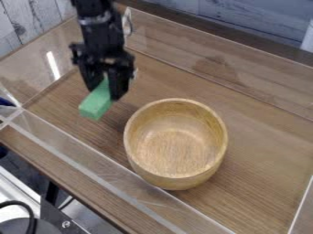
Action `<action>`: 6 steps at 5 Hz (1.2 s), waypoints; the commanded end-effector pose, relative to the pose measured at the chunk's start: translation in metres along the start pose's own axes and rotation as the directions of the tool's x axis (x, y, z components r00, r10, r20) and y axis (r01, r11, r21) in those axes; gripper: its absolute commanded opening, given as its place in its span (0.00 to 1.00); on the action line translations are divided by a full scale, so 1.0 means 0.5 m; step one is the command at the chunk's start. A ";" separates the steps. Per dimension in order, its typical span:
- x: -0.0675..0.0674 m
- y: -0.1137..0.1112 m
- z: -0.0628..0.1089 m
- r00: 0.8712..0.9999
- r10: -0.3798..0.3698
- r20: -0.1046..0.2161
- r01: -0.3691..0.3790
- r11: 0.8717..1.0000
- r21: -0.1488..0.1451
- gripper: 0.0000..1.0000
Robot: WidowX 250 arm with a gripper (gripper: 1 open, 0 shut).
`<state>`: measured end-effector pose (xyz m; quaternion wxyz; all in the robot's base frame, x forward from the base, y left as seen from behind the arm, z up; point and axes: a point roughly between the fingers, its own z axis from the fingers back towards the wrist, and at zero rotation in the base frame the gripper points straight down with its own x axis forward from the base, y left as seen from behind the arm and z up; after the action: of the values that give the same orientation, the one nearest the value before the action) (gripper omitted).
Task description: Put the green block in the brown bowl
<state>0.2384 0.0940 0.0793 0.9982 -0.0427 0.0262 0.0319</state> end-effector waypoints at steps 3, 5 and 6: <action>0.037 -0.164 0.075 0.994 -0.078 0.076 0.080 0.997 -0.016 0.00; 0.012 -0.219 0.040 0.990 -0.135 0.044 0.135 0.991 -0.009 0.00; -0.005 -0.222 0.016 0.989 -0.149 0.023 0.149 0.989 -0.001 0.00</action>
<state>0.2370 -0.0153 0.0825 0.9971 -0.0478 0.0432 -0.0398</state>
